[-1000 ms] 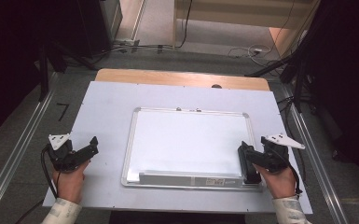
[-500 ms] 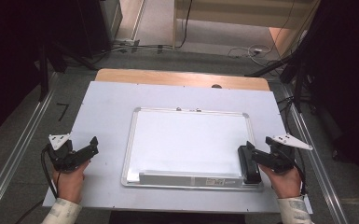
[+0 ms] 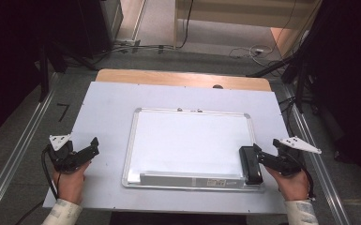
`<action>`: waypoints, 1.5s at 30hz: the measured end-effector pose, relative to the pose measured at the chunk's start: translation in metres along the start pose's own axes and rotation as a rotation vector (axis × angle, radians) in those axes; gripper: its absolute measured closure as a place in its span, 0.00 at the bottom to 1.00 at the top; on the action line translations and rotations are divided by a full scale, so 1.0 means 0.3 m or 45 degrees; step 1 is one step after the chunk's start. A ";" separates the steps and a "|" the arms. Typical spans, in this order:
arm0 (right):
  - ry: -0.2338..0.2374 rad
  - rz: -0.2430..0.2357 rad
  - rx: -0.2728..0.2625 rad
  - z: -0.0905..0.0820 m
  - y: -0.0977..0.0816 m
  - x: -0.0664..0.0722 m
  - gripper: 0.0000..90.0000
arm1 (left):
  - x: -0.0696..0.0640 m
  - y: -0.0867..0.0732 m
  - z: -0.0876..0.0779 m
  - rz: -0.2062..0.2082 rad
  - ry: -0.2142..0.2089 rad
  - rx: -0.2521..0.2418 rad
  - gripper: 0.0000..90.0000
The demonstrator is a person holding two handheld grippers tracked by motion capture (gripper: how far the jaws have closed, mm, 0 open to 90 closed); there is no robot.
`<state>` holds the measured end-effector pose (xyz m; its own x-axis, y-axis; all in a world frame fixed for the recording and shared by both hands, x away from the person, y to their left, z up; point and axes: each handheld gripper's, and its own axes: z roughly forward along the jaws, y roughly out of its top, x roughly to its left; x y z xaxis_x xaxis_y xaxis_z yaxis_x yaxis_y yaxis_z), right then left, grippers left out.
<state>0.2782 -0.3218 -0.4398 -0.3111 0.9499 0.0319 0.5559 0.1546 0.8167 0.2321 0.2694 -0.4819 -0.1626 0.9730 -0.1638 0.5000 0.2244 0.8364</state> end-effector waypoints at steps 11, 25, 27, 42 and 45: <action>-0.006 -0.012 0.005 -0.007 -0.013 -0.018 0.17 | 0.001 0.000 -0.001 0.001 -0.001 0.000 0.07; -0.045 -0.012 0.022 -0.022 -0.036 -0.052 0.16 | 0.001 0.001 -0.002 0.003 -0.001 0.000 0.07; -0.051 -0.010 0.022 -0.026 -0.039 -0.058 0.16 | 0.001 0.001 -0.002 0.002 -0.001 -0.002 0.07; -0.073 0.010 0.031 -0.040 -0.058 -0.086 0.16 | 0.002 0.001 -0.002 0.003 0.000 -0.005 0.07; -0.078 0.011 0.030 -0.043 -0.060 -0.090 0.16 | 0.002 0.001 -0.003 0.001 0.001 -0.007 0.07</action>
<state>0.2666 -0.3538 -0.4479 -0.2590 0.9659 0.0034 0.5768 0.1519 0.8027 0.2316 0.2699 -0.4813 -0.1628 0.9732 -0.1624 0.4956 0.2230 0.8394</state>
